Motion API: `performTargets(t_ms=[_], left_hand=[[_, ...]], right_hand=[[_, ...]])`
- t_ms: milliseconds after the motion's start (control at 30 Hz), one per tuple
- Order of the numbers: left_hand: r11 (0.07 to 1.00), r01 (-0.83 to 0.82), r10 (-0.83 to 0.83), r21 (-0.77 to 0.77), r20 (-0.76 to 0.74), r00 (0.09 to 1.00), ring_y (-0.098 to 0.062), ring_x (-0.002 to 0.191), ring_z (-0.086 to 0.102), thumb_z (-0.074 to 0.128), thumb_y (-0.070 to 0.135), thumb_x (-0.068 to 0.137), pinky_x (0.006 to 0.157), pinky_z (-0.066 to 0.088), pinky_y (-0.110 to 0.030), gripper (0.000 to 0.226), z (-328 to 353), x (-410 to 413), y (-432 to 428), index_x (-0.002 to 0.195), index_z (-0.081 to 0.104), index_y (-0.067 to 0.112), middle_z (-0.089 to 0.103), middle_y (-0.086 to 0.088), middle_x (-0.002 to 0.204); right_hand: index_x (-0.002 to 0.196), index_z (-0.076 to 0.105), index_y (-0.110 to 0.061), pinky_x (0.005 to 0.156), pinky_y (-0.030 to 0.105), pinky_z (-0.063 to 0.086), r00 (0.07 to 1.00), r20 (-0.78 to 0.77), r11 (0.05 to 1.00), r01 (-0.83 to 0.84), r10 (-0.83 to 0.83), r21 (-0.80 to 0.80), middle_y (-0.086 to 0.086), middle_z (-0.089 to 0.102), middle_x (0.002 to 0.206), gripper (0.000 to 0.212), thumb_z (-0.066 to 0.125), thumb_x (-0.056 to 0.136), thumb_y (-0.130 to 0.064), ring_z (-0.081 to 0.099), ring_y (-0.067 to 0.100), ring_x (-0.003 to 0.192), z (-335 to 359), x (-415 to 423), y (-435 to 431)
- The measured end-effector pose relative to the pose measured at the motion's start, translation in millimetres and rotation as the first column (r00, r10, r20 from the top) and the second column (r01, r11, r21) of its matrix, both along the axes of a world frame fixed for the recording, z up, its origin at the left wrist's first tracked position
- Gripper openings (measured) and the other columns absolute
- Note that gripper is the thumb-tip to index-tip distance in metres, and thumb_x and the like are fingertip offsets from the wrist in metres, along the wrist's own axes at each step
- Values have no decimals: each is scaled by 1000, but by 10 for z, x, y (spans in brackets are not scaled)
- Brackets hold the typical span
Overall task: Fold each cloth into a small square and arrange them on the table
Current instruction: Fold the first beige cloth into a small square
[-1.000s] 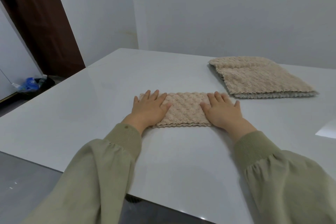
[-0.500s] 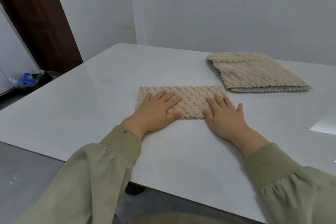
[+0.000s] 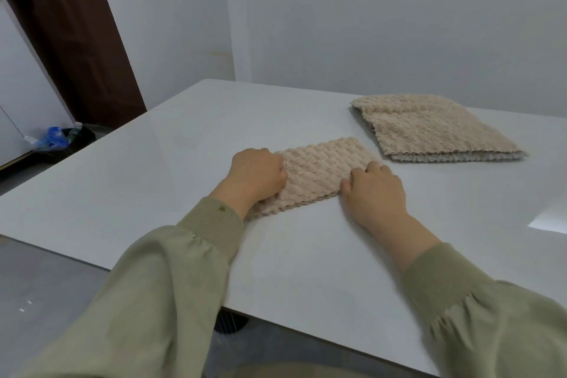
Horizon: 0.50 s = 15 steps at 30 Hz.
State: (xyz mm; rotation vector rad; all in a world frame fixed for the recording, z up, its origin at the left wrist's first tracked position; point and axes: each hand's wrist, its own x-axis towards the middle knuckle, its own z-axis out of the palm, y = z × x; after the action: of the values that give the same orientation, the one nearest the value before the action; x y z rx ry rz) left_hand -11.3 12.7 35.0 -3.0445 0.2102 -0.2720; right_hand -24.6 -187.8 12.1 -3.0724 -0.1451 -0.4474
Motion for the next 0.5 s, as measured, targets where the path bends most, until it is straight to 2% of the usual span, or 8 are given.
performTargets(t_ms=[67, 100, 200, 267, 333, 400, 433, 500], left_hand=[[998, 32, -26, 50, -117, 993, -17, 64, 46, 38, 27, 94, 53, 32, -26, 27, 154, -4, -52, 78, 54, 13, 46, 3, 69], [999, 46, -46, -1, -208, 977, -16, 58, 46, 42, 26, 92, 51, 34, -25, 27, 222, -20, -75, 71, 54, 14, 48, 3, 64], [946, 12, -208, -323, -580, 787, -14, 44, 50, 49, 17, 85, 48, 42, -22, 25, 392, -145, -131, 69, 67, 11, 61, -1, 56], [865, -23, -354, -502, -640, 682, -14, 43, 49, 50, 15, 84, 49, 42, -23, 25, 421, -174, -124, 75, 72, 8, 65, -6, 58], [691, -59, -391, -720, -441, 808, -15, 47, 51, 51, 14, 86, 50, 44, -23, 25, 313, -116, -110, 76, 73, 10, 65, -6, 60], [504, -49, -184, -862, -163, 969, -12, 60, 60, 50, 14, 89, 60, 49, -25, 25, 130, 4, -110, 80, 73, 15, 67, 1, 68], [516, 1, -72, -857, -41, 997, -11, 74, 63, 49, 15, 91, 70, 50, -25, 24, 24, 77, -111, 86, 73, 18, 69, 4, 80], [691, 95, -41, -717, 92, 995, -11, 109, 54, 48, 20, 94, 94, 39, -22, 26, -154, 209, -112, 112, 67, 22, 65, 6, 114]], right_hand=[[105, 61, -10, 87, 40, 40, 1000, -27, 997, -14, 16, 71, 14, 57, 109, 42, 30, 95, -36, 48, 32, 102, -9, 129, -44], [105, 62, -11, 90, 41, 39, 999, -39, 995, -20, 24, 99, 14, 58, 111, 42, 31, 94, -37, 48, 31, 103, -7, 180, -61], [118, 60, -17, 106, 48, 25, 996, -85, 993, -20, 30, 120, 9, 57, 124, 46, 37, 91, -45, 48, 29, 116, 13, 286, -50], [124, 57, -19, 110, 50, 18, 991, -113, 993, -54, 66, 108, 5, 56, 129, 47, 40, 89, -45, 47, 26, 120, 15, 322, -15], [128, 53, -21, 111, 50, 18, 983, -124, 982, -117, 136, 149, 3, 54, 133, 47, 42, 89, -43, 45, 25, 123, 0, 359, -11], [132, 50, -21, 112, 46, 23, 967, -121, 961, -196, 222, 195, 1, 51, 136, 48, 44, 90, -42, 44, 23, 125, 9, 386, -47], [133, 50, -19, 110, 41, 27, 958, -107, 948, -242, 267, 207, 2, 52, 136, 47, 46, 90, -40, 45, 22, 124, 15, 405, -69], [132, 52, -16, 105, 31, 30, 935, -67, 920, -328, 349, 214, 3, 54, 134, 46, 51, 90, -36, 47, 21, 122, 33, 427, -75]])
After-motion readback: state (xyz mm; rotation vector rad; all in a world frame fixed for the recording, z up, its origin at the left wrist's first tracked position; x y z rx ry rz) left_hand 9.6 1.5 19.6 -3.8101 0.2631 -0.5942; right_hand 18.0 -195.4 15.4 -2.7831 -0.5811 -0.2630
